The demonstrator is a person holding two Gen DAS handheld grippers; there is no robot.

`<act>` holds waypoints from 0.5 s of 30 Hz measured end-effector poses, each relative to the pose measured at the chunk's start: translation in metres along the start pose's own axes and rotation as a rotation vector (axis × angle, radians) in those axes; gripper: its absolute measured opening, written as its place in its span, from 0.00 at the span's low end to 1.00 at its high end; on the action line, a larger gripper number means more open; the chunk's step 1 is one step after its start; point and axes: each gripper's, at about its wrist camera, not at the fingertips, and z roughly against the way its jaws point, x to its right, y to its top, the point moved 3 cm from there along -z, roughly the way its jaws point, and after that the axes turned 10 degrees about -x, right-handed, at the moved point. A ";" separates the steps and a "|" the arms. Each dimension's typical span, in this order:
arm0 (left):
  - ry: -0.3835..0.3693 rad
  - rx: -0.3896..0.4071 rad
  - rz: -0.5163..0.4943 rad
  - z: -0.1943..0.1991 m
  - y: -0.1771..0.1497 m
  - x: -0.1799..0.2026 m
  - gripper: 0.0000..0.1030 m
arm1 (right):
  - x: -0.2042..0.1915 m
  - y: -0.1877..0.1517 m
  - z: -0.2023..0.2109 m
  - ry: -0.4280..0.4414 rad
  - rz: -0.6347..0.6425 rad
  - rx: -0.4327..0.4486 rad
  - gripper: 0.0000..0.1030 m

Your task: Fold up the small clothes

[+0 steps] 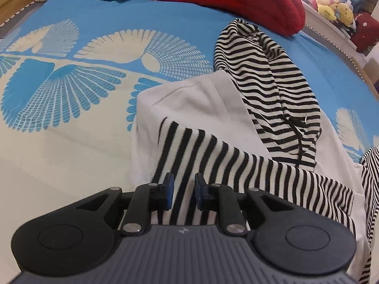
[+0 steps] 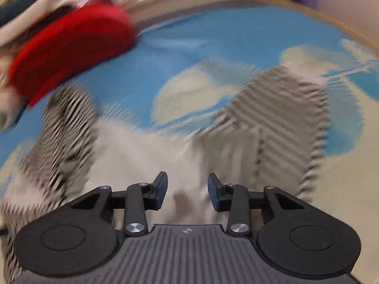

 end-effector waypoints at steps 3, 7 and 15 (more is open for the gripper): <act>-0.005 0.002 -0.006 0.001 0.001 0.001 0.20 | 0.047 0.022 0.007 -0.037 -0.113 0.077 0.38; -0.016 0.003 -0.011 0.003 0.001 0.004 0.20 | 0.107 0.038 0.008 -0.063 -0.222 0.119 0.38; -0.018 0.007 -0.033 0.006 -0.001 0.009 0.21 | 0.174 0.054 -0.028 -0.015 -0.377 0.125 0.38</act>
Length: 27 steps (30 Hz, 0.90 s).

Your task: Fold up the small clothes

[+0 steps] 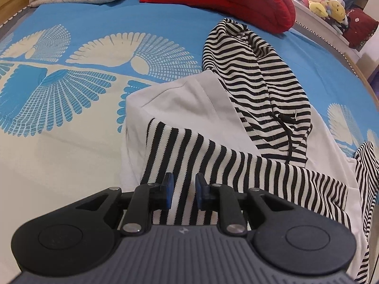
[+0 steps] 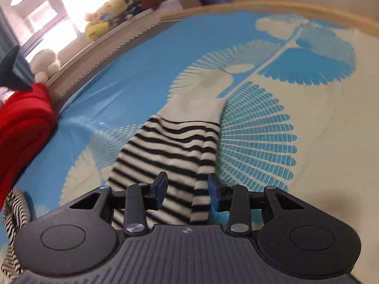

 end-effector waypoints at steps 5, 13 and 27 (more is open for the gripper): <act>-0.002 0.006 -0.004 0.005 0.001 -0.002 0.21 | 0.009 -0.001 -0.015 0.033 -0.047 0.006 0.28; -0.019 0.035 0.030 0.023 0.003 -0.015 0.21 | -0.013 0.010 0.038 0.031 -0.068 0.153 0.04; -0.077 0.077 0.095 0.056 0.004 -0.045 0.30 | -0.276 -0.300 0.131 0.414 0.946 -0.290 0.07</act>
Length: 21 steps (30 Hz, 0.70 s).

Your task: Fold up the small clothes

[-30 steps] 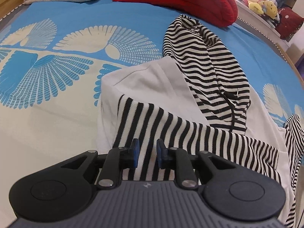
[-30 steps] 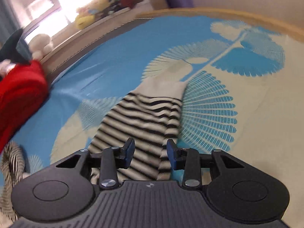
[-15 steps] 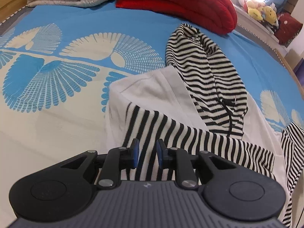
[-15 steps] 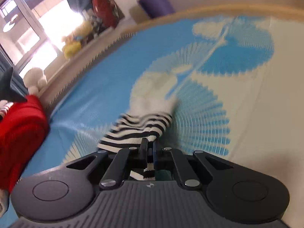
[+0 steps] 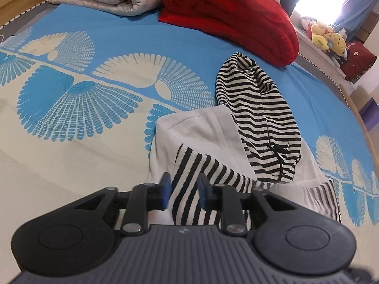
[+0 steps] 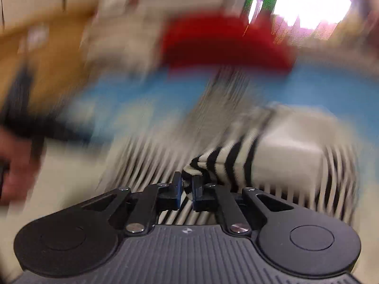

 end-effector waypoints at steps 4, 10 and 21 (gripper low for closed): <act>-0.007 -0.006 -0.001 -0.001 -0.002 0.002 0.30 | 0.003 -0.019 -0.014 -0.041 -0.151 -0.239 0.17; -0.003 -0.018 -0.029 -0.008 -0.008 0.019 0.30 | 0.051 -0.016 0.003 -0.063 -0.375 -0.039 0.47; 0.038 0.010 -0.091 -0.006 -0.010 0.029 0.30 | 0.082 -0.012 -0.050 0.000 -0.652 -0.046 0.06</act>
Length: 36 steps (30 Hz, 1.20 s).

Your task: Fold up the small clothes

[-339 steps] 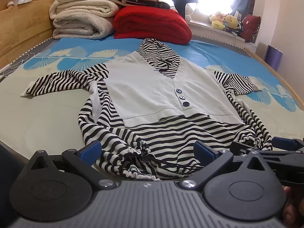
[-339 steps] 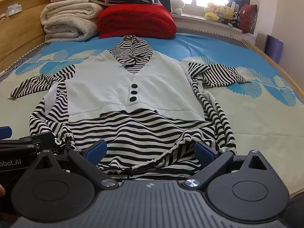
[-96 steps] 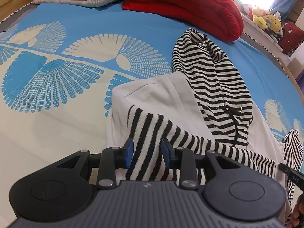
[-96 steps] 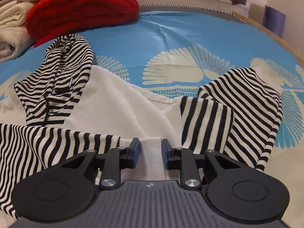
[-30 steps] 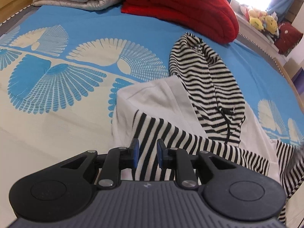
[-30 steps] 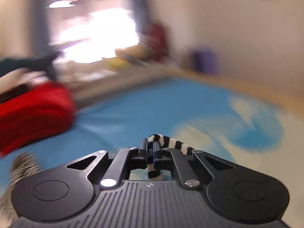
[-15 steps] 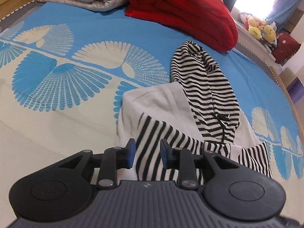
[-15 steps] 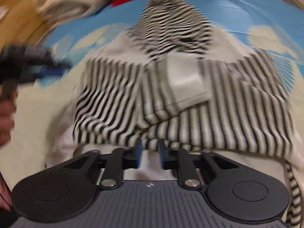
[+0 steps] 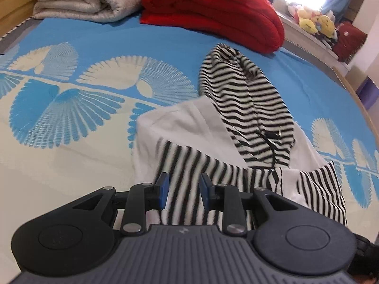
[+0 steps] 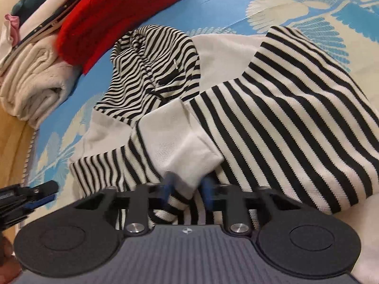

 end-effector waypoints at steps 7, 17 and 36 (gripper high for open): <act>-0.008 0.015 0.075 0.008 0.010 -0.027 0.33 | -0.083 -0.027 0.027 0.293 0.430 0.086 0.12; -0.112 -0.165 0.130 -0.028 -0.009 -0.021 0.35 | -0.029 -0.015 0.023 0.073 0.218 -0.027 0.38; 0.017 -0.270 -0.154 -0.055 -0.040 0.023 0.45 | 0.114 0.027 0.076 -0.349 -0.210 0.127 0.31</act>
